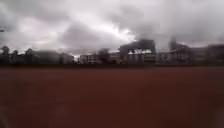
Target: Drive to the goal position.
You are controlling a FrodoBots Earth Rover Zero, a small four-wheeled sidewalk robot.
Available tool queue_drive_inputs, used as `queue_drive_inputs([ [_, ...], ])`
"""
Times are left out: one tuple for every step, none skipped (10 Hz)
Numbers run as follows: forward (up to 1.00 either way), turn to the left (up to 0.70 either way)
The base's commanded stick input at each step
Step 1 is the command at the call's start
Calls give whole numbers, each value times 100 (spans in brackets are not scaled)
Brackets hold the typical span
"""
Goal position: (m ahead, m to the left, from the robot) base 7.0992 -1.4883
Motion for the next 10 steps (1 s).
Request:
queue_drive_inputs([
  [70, 0],
  [70, 0],
  [70, 0],
  [70, 0],
  [70, 0],
  [70, 0],
  [70, 0],
  [70, 0],
  [70, 0],
  [70, 0],
])
